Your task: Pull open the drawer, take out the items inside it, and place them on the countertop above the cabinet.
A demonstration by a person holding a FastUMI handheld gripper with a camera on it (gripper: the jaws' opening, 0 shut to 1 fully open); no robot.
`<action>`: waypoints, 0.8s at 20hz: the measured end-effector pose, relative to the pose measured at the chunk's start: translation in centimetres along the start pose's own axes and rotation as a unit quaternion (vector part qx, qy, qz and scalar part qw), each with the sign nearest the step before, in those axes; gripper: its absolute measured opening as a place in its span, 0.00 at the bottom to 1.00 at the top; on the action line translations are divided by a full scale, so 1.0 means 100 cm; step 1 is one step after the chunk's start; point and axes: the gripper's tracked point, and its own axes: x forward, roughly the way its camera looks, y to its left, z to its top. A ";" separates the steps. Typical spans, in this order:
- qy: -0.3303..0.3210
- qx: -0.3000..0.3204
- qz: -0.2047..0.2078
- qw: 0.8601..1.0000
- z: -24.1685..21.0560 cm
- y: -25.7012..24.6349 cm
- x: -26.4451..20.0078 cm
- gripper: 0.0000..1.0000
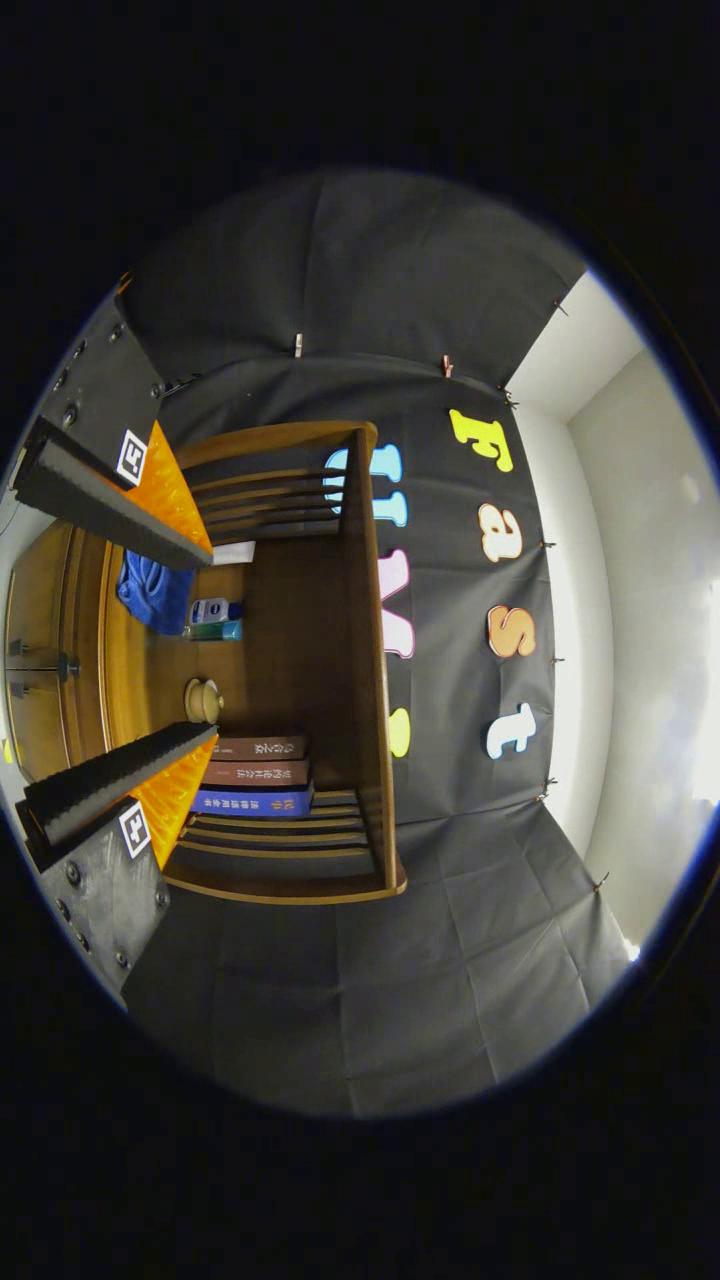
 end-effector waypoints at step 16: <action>0.108 0.021 -0.024 0.994 -0.173 -0.024 0.052 0.99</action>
